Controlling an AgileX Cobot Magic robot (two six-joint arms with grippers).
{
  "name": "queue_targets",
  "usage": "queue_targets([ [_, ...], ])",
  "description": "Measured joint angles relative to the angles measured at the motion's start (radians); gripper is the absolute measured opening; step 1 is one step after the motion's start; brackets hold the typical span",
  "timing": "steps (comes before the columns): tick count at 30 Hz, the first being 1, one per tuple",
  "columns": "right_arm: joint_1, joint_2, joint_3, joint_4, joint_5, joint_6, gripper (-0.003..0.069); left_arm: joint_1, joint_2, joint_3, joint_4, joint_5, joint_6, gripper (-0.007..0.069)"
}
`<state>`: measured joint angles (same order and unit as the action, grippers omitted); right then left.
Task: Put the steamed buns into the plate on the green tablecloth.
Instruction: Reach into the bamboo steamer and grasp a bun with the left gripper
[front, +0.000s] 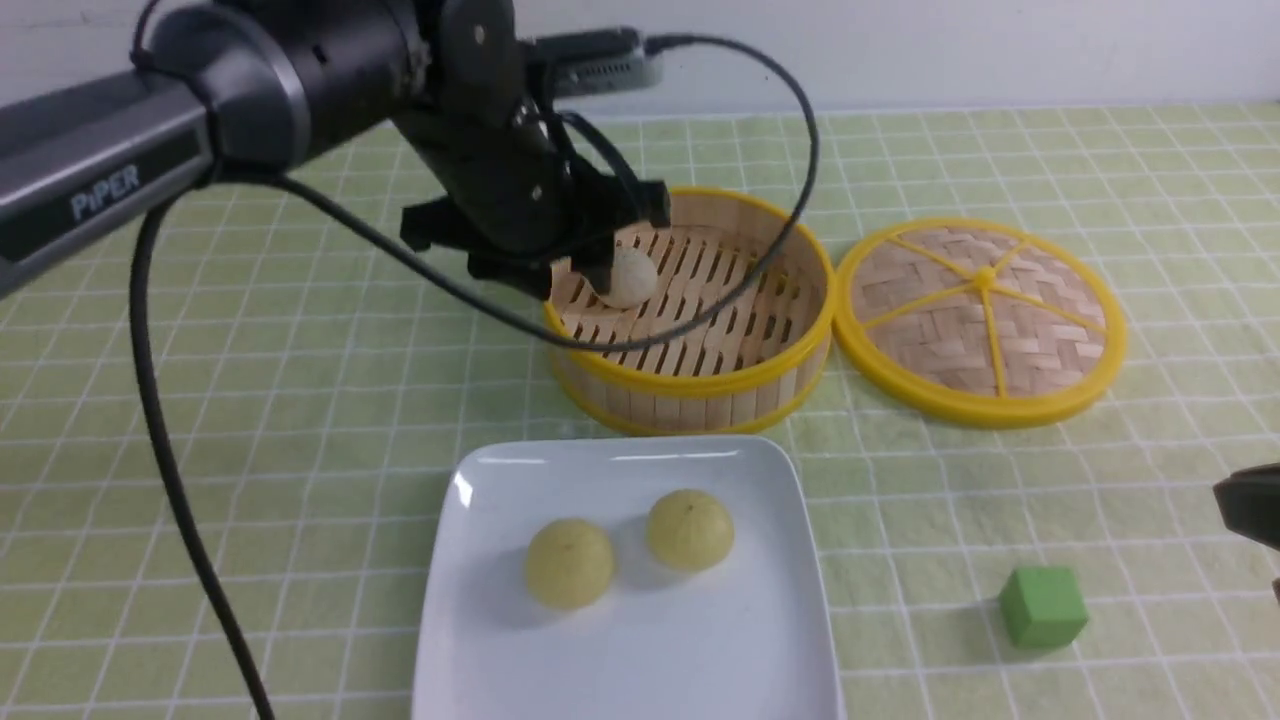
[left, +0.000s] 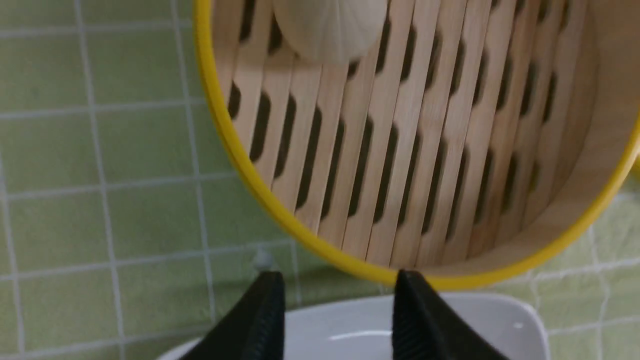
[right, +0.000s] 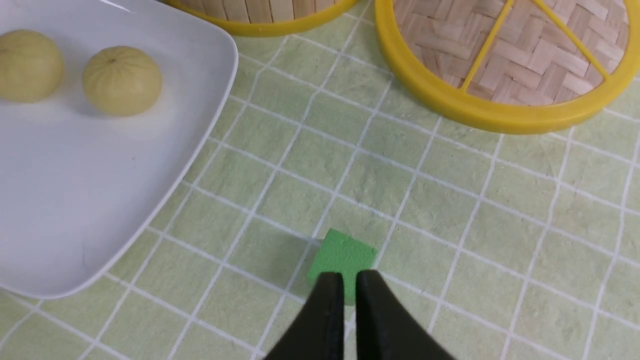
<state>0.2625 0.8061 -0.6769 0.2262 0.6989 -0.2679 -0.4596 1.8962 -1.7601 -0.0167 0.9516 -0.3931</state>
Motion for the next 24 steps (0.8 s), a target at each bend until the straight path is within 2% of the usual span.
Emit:
queue_targets([
  [2, 0.000, 0.000, 0.000, 0.000, 0.000, 0.000, 0.0067, 0.028, 0.025, -0.088, -0.012, 0.058, -0.007, 0.0115],
  [3, 0.000, 0.000, 0.000, 0.000, 0.000, 0.000, 0.0068, 0.032, 0.029, -0.110, -0.019, 0.072, -0.007, 0.0104],
  [4, 0.000, 0.000, 0.000, 0.000, 0.000, 0.000, 0.0069, 0.062, 0.061, -0.186, -0.048, 0.120, -0.006, 0.0044],
  [5, 0.000, 0.000, 0.000, 0.000, 0.000, 0.000, 0.0072, 0.080, 0.088, -0.241, -0.075, 0.151, 0.003, 0.0022],
  [11, 0.000, 0.000, 0.001, 0.004, -0.002, 0.000, 0.0080, 0.106, 0.273, -0.493, -0.176, 0.263, 0.069, 0.0006],
  [15, 0.000, 0.000, 0.002, 0.005, -0.010, 0.000, 0.0085, 0.092, 0.402, -0.601, -0.201, 0.286, 0.066, 0.0074],
  [19, 0.000, 0.000, 0.002, 0.011, -0.010, 0.000, 0.0090, 0.092, 0.486, -0.645, -0.186, 0.274, 0.014, 0.0208],
  [24, 0.000, 0.000, 0.003, 0.012, -0.018, 0.000, 0.0092, 0.090, 0.540, -0.652, -0.154, 0.177, 0.015, 0.0368],
])
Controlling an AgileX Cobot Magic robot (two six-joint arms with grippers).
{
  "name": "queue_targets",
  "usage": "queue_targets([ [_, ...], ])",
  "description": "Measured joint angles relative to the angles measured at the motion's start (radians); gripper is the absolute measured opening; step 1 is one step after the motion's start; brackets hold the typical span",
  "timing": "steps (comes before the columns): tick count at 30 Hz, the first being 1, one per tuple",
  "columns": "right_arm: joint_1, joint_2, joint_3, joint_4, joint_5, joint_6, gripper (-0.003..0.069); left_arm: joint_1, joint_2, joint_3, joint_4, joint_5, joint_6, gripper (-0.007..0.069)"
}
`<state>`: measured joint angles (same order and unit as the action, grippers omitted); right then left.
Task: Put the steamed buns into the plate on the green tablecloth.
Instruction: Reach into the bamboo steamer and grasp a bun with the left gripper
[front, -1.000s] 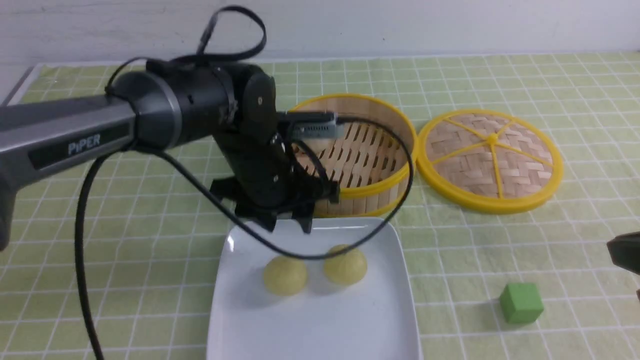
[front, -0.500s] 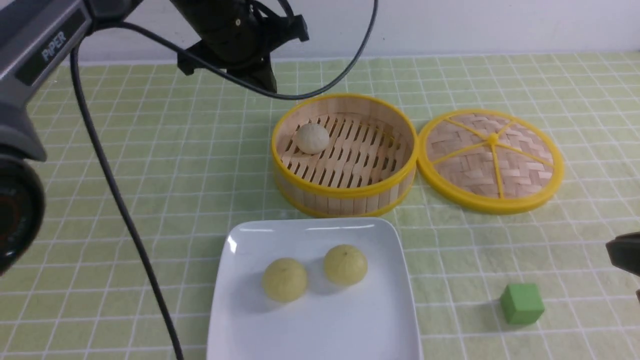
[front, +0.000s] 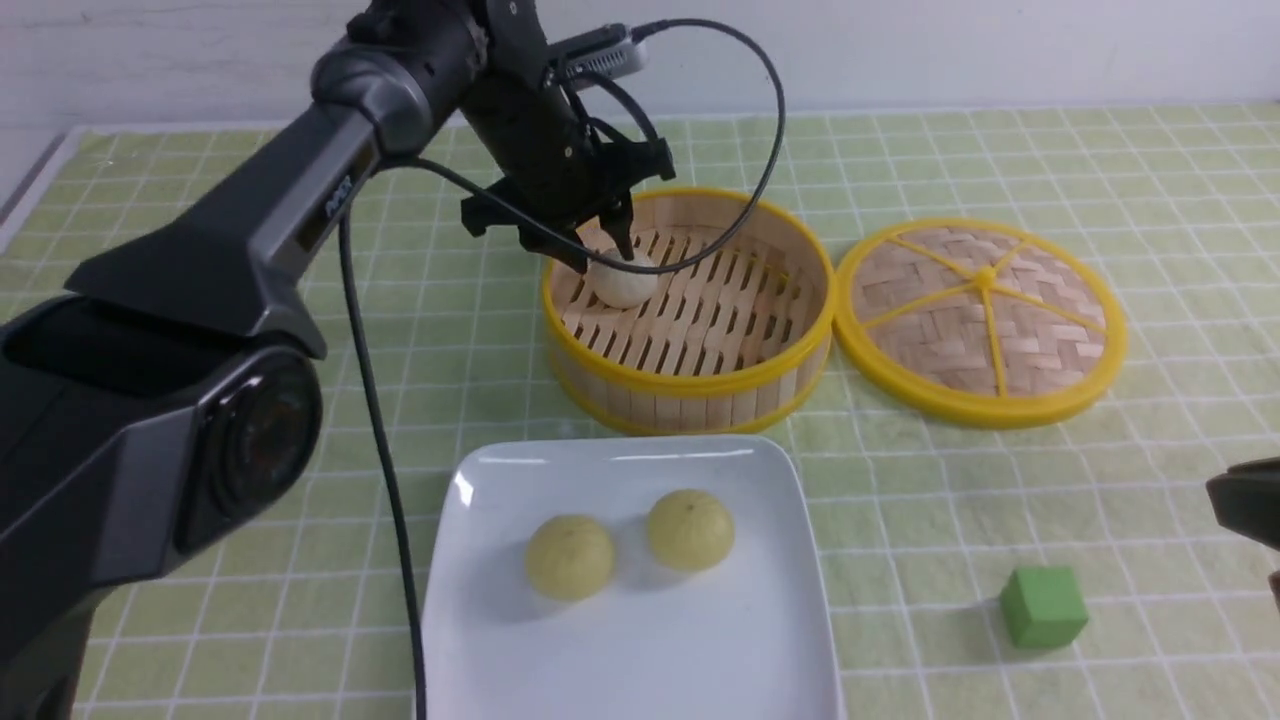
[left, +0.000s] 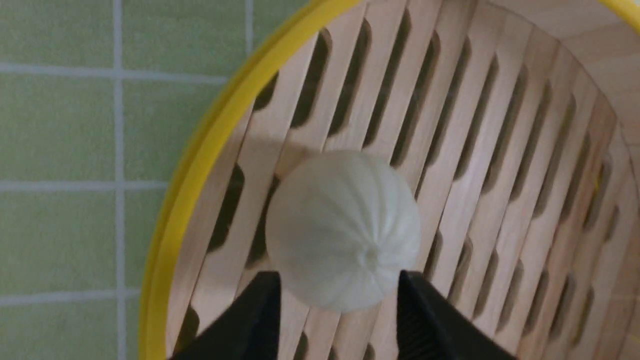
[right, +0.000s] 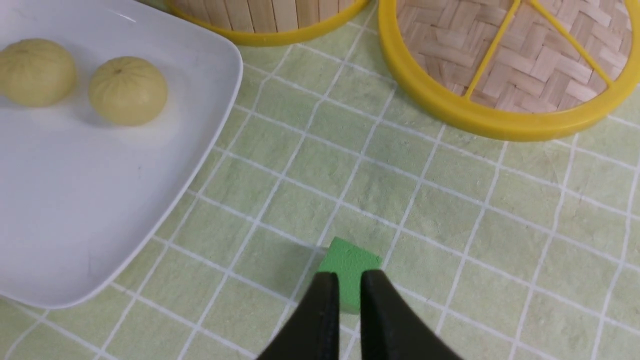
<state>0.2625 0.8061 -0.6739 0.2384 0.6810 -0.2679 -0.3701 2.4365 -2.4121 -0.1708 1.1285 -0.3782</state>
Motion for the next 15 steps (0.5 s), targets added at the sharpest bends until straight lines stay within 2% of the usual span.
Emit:
queue_targets([
  [2, 0.000, 0.000, 0.000, 0.001, -0.004, 0.000, 0.0095, -0.005, 0.012, 0.000, 0.002, -0.039, 0.009, 0.0398],
  [5, 0.000, 0.000, 0.000, 0.002, -0.005, 0.000, 0.0099, -0.010, 0.030, -0.003, 0.002, -0.069, 0.010, 0.0399],
  [8, 0.000, 0.000, 0.000, 0.003, -0.005, 0.000, 0.0099, -0.016, 0.061, -0.003, 0.002, -0.076, 0.010, 0.0321],
  [9, 0.000, 0.000, 0.000, 0.004, -0.005, 0.000, 0.0099, -0.016, 0.062, -0.003, 0.001, -0.076, 0.010, 0.0321],
  [10, 0.000, 0.000, 0.000, 0.007, -0.005, 0.000, 0.0101, -0.016, 0.065, -0.003, 0.000, -0.079, 0.011, 0.0227],
  [11, 0.000, 0.000, 0.000, 0.006, -0.005, 0.000, 0.0101, -0.016, 0.065, -0.004, 0.000, -0.079, 0.011, 0.0214],
  [12, 0.000, 0.000, 0.000, 0.006, -0.005, 0.000, 0.0102, -0.016, 0.063, -0.012, -0.001, -0.076, 0.011, 0.0125],
  [13, 0.000, 0.000, 0.000, 0.006, -0.005, 0.000, 0.0104, -0.016, 0.058, -0.020, -0.001, -0.064, 0.011, 0.0068],
  [15, 0.000, 0.000, 0.000, 0.006, -0.005, 0.000, 0.0107, -0.016, 0.047, -0.032, 0.000, -0.031, 0.012, 0.0034],
])
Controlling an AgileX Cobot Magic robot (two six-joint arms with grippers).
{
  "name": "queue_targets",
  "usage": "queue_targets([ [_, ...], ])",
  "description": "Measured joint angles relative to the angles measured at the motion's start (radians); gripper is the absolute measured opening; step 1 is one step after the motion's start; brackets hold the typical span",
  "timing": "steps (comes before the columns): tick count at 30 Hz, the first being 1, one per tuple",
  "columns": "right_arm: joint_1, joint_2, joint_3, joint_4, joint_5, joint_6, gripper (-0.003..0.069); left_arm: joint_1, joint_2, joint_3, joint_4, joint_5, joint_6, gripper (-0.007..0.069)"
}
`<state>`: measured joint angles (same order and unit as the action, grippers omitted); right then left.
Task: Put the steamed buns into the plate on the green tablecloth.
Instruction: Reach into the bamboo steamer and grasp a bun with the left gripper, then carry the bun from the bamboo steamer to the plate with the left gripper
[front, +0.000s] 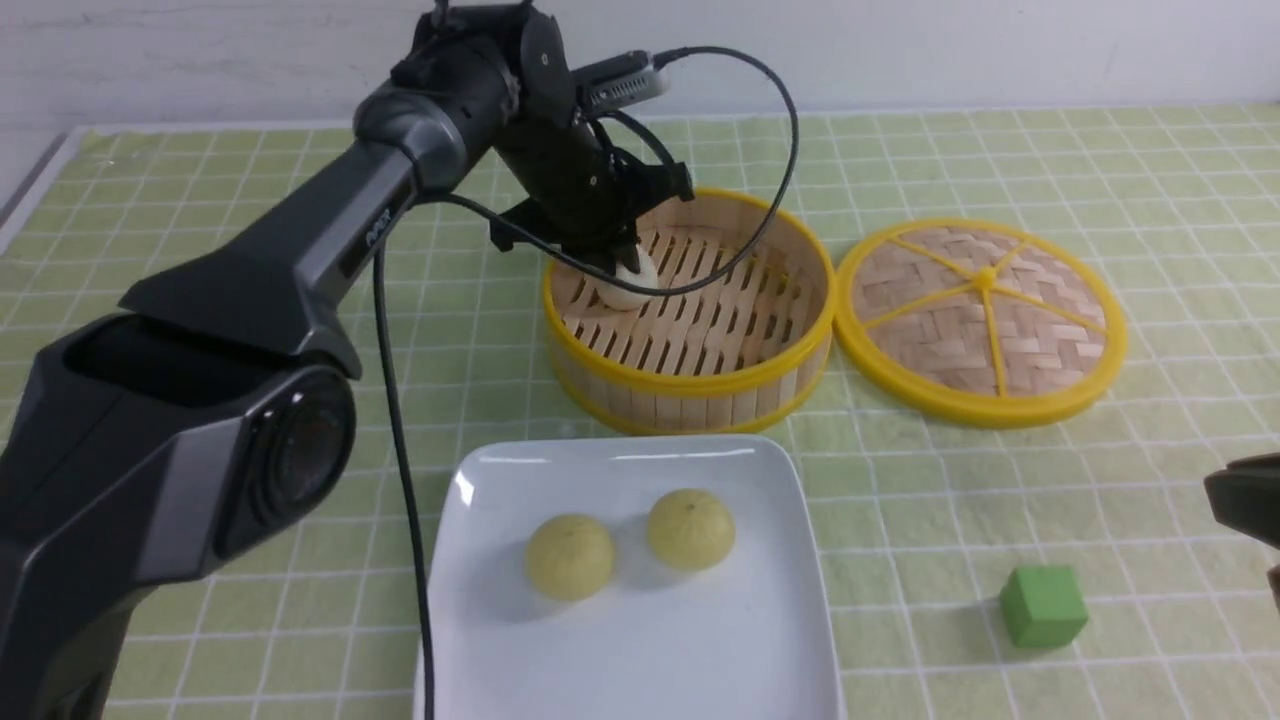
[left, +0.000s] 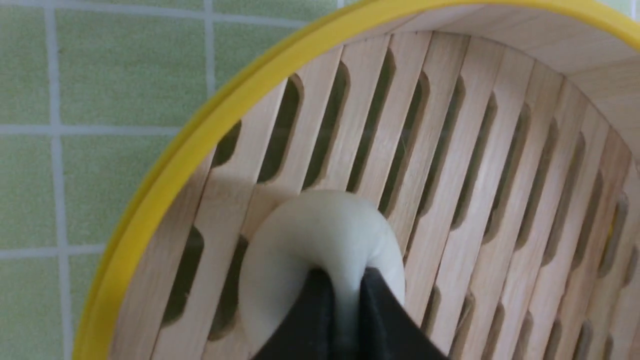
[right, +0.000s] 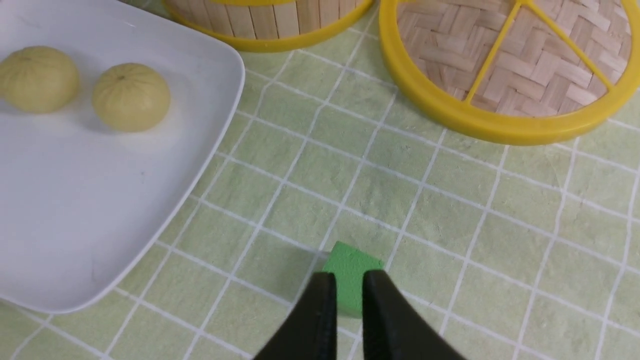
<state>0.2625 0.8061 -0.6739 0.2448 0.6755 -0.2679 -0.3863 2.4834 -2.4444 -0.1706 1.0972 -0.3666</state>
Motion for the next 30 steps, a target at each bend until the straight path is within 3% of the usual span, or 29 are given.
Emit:
queue_targets([
  [8, 0.000, 0.000, 0.000, 0.005, -0.001, 0.000, 0.0110, -0.002, -0.139, -0.105, 0.006, 0.141, 0.036, 0.0029],
  [10, -0.001, 0.000, 0.000, 0.010, -0.002, 0.000, 0.0110, -0.003, -0.244, -0.128, 0.017, 0.141, 0.118, 0.0029],
  [15, -0.003, 0.000, 0.000, 0.015, 0.003, 0.000, 0.0113, -0.005, -0.435, 0.023, 0.013, 0.142, 0.213, 0.0029],
  [19, -0.003, 0.000, 0.001, 0.015, 0.013, 0.000, 0.0114, -0.008, -0.634, 0.389, -0.007, 0.142, 0.219, 0.0030],
  [21, -0.003, 0.000, 0.001, 0.023, 0.013, 0.000, 0.0112, -0.032, -0.774, 0.725, -0.014, 0.142, 0.215, 0.0030],
  [25, -0.003, 0.000, 0.001, 0.037, 0.013, 0.000, 0.0083, -0.102, -0.883, 1.011, -0.021, 0.105, 0.212, 0.0030],
  [28, -0.003, 0.000, 0.001, 0.038, 0.013, 0.000, 0.0006, -0.208, -0.914, 1.262, -0.040, -0.075, 0.164, 0.0030],
  [30, -0.004, 0.000, 0.001, 0.038, 0.013, 0.000, -0.0008, -0.227, -0.909, 1.309, -0.038, -0.123, 0.145, 0.0031],
])
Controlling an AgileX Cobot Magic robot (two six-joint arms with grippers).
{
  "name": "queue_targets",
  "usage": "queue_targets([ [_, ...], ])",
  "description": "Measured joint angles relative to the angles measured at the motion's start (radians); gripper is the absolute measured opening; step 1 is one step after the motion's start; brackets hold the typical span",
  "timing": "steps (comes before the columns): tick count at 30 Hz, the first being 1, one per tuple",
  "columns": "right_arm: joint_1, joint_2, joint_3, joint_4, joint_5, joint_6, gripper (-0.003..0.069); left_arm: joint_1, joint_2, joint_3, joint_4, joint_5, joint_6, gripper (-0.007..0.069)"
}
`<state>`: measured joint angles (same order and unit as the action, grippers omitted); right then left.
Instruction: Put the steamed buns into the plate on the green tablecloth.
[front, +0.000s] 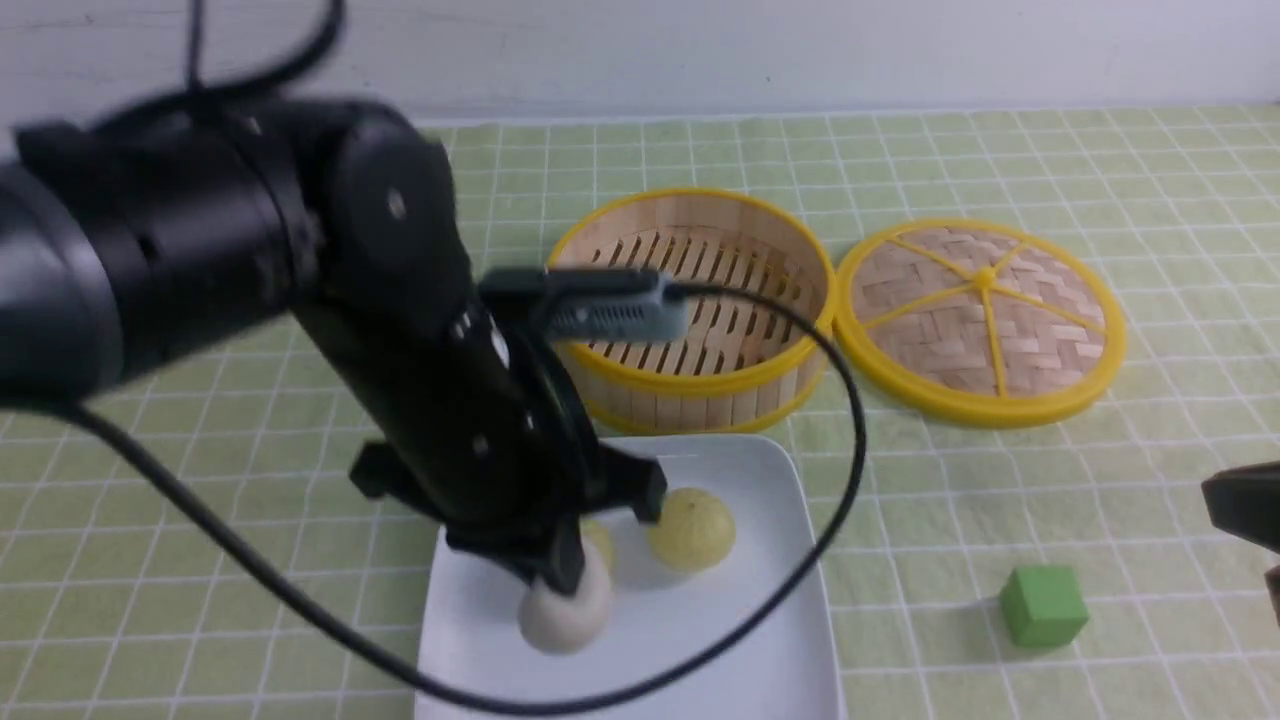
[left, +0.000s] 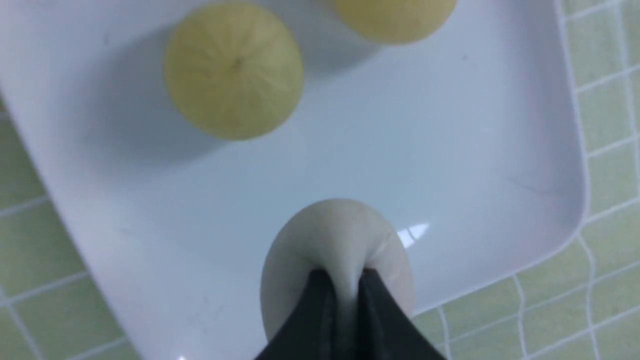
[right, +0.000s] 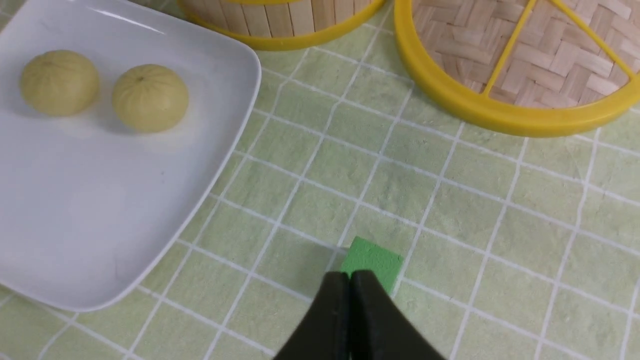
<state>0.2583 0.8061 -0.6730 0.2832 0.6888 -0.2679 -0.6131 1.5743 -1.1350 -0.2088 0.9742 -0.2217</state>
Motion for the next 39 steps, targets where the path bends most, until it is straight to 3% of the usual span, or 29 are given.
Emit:
queue_targets([
  [4, 0.000, 0.000, 0.000, 0.000, -0.002, 0.000, -0.0015, -0.054, 0.036, 0.103, 0.016, -0.139, -0.049, 0.0043],
  [8, 0.000, -0.004, -0.006, 0.006, 0.008, 0.000, -0.0015, -0.067, 0.076, 0.109, 0.025, -0.179, -0.057, 0.0075],
  [13, -0.001, -0.081, -0.100, 0.037, 0.150, 0.000, -0.0014, -0.069, 0.123, 0.110, 0.033, -0.195, -0.062, 0.0212],
  [16, -0.001, -0.207, -0.159, 0.011, 0.250, 0.004, -0.0013, -0.069, 0.122, 0.110, 0.032, -0.204, -0.078, 0.0367],
  [17, -0.001, -0.215, -0.160, 0.004, 0.254, 0.005, -0.0013, -0.069, 0.122, 0.110, 0.032, -0.205, -0.079, 0.0367],
  [18, -0.001, -0.275, -0.163, -0.021, 0.283, 0.024, -0.0012, -0.069, 0.117, 0.110, 0.039, -0.206, -0.083, 0.0421],
  [24, -0.001, -0.502, -0.092, -0.134, 0.322, 0.194, -0.0008, -0.069, 0.041, 0.086, 0.113, -0.189, -0.126, 0.0498],
  [27, -0.001, -0.581, 0.021, -0.143, 0.234, 0.239, -0.0008, -0.069, 0.006, 0.058, 0.145, -0.183, -0.135, 0.0482],
  [29, -0.001, -0.617, 0.139, -0.142, 0.093, 0.251, -0.0006, -0.069, -0.010, 0.042, 0.162, -0.176, -0.136, 0.0427],
  [32, -0.001, -0.625, 0.278, -0.123, -0.116, 0.252, -0.0006, -0.069, -0.015, 0.038, 0.166, -0.141, -0.129, 0.0281],
  [33, -0.001, -0.625, 0.284, -0.123, -0.126, 0.252, -0.0006, -0.069, -0.015, 0.038, 0.167, -0.136, -0.128, 0.0269],
  [35, -0.001, -0.625, 0.326, -0.119, -0.214, 0.252, -0.0006, -0.069, -0.015, 0.038, 0.173, -0.115, -0.102, 0.0118],
  [39, -0.001, -0.628, 0.329, -0.118, -0.244, 0.234, -0.0006, -0.069, -0.015, 0.038, 0.177, -0.114, -0.087, 0.0007],
])
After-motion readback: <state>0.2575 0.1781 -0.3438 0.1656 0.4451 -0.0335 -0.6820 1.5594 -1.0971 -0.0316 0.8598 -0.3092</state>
